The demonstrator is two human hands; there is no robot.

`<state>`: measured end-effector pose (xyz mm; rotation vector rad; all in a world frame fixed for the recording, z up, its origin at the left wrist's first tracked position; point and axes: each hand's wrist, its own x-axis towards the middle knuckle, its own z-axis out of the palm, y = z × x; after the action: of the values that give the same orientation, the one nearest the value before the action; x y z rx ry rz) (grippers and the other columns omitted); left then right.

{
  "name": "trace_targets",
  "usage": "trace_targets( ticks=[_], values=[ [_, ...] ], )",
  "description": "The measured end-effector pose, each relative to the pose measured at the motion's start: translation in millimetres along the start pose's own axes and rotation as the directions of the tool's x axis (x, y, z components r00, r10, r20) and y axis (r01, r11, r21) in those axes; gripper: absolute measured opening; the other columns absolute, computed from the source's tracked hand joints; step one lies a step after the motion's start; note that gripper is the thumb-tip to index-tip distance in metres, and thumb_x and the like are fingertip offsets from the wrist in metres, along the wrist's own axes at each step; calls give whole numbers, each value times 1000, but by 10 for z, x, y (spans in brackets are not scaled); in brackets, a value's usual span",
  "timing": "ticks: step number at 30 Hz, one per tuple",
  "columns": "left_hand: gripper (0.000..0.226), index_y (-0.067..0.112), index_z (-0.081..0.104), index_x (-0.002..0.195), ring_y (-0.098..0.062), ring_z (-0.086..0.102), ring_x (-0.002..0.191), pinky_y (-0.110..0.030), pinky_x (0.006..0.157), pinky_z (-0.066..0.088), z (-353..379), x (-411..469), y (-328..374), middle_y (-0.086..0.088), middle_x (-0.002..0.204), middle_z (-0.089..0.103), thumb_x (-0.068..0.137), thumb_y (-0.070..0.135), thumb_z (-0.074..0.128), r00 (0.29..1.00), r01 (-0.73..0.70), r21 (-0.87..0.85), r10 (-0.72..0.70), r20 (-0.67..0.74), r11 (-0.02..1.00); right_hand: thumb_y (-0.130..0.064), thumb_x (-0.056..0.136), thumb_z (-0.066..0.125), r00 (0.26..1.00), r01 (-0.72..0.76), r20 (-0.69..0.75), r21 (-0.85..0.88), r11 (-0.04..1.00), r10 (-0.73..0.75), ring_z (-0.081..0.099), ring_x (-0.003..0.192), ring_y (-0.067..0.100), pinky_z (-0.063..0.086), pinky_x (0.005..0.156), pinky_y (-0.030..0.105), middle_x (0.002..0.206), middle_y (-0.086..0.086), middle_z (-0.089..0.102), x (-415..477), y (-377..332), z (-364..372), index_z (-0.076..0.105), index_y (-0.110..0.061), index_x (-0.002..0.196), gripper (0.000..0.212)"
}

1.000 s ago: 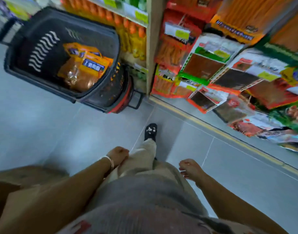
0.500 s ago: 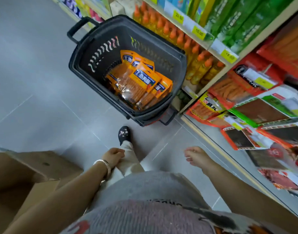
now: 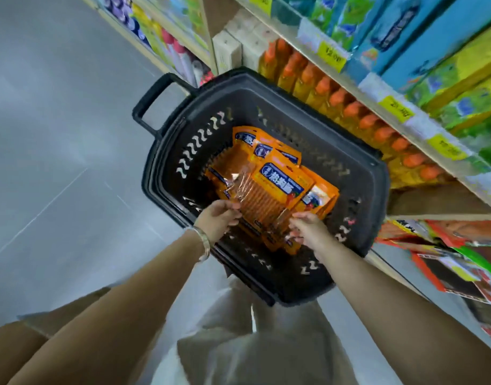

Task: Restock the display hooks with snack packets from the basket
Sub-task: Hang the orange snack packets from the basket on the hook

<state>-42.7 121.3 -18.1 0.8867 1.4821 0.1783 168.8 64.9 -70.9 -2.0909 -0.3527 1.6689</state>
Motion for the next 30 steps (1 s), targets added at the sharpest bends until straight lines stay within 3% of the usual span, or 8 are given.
trace_targets(
  ticks=[4,8,11,13,16,22,28,30],
  values=[
    [22,3,55,115,-12,58,84,-4,60,46,11,618,93,-8,105,60,96,8,45,999,21,-16,-22,-41,1000,-9,93,53,985,-120,-109,104,987,132,58,67,14,43,52,21,83,5,61,599,17,140,54,-17,96,8],
    [9,20,60,93,-19,59,97,-32,98,46,63,1062,-61,-4,102,63,92,15,54,991,114,-17,-115,-73,993,-16,94,54,958,-184,-170,258,949,232,61,105,29,51,92,39,122,16,61,1109,-7,246,59,-15,106,12],
    [13,21,60,101,-26,58,109,-43,102,42,72,1198,-244,-9,115,63,91,27,57,968,245,6,-244,-62,970,-32,92,59,936,-230,-178,346,910,304,56,97,18,46,77,29,114,3,58,1321,-58,322,56,-18,114,26],
    [24,19,59,110,-23,58,108,-43,100,44,67,1248,-296,-5,116,63,90,33,57,958,282,33,-280,-53,959,-41,89,61,926,-227,-216,336,914,310,56,93,17,44,76,30,105,0,59,1396,-69,371,56,-20,104,26],
    [12,23,61,98,-22,60,104,-41,97,46,40,1291,-303,-3,107,66,88,28,57,962,252,-40,-255,-100,967,-38,86,66,932,-188,-228,359,914,281,59,91,12,48,71,29,91,-2,62,1410,-24,438,56,-25,89,17],
    [23,24,57,109,-18,61,97,-34,85,50,23,1317,-298,0,101,64,86,29,57,951,237,-47,-242,-195,970,-31,88,65,970,-77,-194,322,944,145,60,97,14,47,74,26,105,-4,61,1374,10,495,57,-27,94,11],
    [25,23,56,113,-18,62,97,-37,87,51,30,1338,-293,-2,103,63,89,28,54,958,228,-12,-227,-176,974,-50,76,72,944,-178,-237,222,959,230,56,93,18,48,76,33,105,-3,57,1568,-66,519,53,-17,113,53],
    [22,24,56,111,-16,62,95,-33,84,51,30,1356,-319,1,100,63,89,27,54,959,232,-14,-232,-162,973,-49,74,74,951,-161,-239,160,974,197,59,89,17,46,72,33,99,-2,63,1651,-54,558,59,-18,109,49]
  ],
)
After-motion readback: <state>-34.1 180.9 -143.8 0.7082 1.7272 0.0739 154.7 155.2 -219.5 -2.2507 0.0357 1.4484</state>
